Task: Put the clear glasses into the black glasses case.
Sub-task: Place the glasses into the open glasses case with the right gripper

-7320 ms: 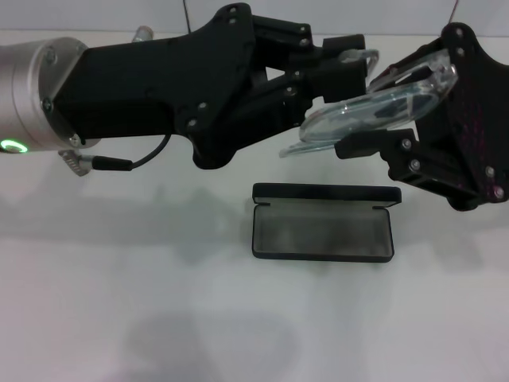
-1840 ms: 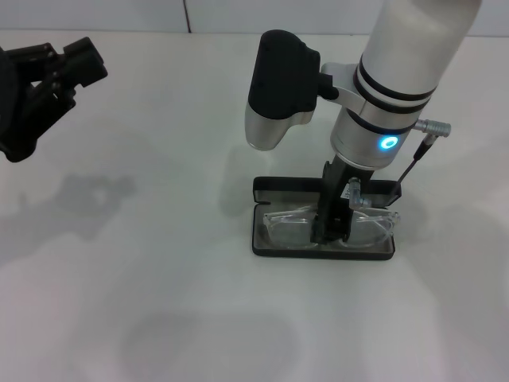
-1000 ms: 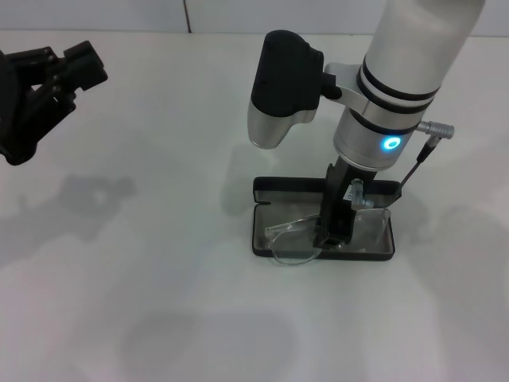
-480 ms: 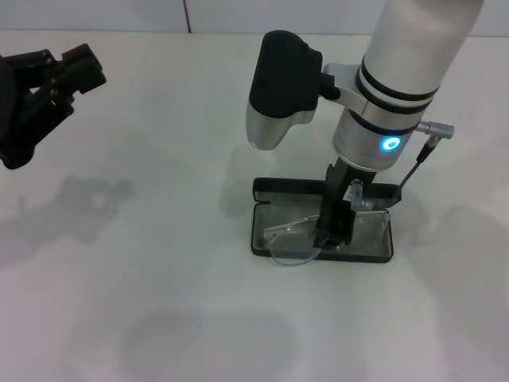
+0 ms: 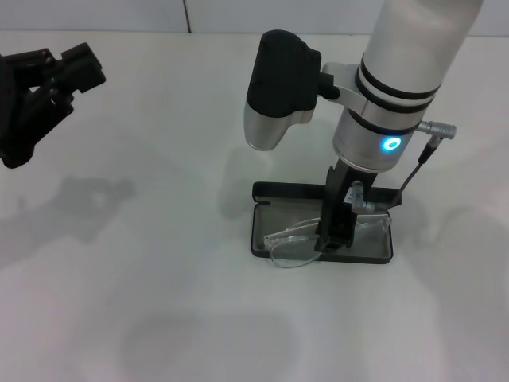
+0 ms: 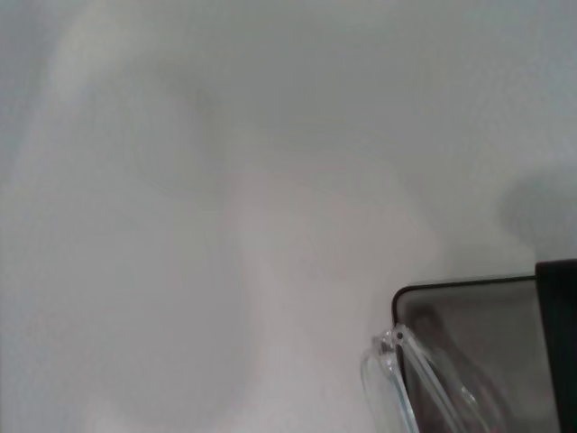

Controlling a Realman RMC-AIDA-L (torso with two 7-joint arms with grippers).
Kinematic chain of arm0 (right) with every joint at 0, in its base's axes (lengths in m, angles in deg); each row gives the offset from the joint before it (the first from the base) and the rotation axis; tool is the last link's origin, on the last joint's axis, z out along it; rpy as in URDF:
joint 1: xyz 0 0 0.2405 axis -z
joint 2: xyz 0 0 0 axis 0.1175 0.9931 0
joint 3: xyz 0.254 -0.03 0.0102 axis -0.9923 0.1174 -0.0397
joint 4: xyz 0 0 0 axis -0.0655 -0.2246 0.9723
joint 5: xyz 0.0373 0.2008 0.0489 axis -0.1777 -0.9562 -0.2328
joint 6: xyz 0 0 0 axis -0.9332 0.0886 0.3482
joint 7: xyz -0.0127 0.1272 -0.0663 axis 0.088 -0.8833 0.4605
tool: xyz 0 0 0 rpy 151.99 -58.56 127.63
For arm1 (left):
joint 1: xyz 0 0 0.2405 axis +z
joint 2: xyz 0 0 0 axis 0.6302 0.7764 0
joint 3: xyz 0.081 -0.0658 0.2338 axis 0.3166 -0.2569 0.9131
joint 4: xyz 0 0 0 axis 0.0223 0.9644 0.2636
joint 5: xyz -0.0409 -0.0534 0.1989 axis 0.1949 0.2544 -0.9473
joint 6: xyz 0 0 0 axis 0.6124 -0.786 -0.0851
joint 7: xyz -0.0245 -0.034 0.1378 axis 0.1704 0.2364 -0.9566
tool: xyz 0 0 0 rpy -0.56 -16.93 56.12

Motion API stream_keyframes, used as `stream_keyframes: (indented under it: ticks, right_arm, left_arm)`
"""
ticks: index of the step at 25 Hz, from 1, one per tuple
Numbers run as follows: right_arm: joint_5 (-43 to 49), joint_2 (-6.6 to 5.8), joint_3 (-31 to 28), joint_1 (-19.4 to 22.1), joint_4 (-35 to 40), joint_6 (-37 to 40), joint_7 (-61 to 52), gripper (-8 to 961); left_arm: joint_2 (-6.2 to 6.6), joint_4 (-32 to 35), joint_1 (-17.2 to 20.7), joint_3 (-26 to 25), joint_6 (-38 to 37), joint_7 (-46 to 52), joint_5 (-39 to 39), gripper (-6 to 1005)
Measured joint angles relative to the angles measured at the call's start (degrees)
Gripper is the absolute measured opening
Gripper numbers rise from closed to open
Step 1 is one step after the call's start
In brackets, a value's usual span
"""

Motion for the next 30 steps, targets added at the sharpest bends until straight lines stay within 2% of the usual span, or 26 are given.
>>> stream_keyframes:
  ticks: [30]
  right_arm:
    - [1.5,0.00,0.7,0.7,0.1,0.0,-1.3,145]
  left_arm:
    - [-0.04,0.0,0.5,0.3,-0.2,0.0,0.0,118]
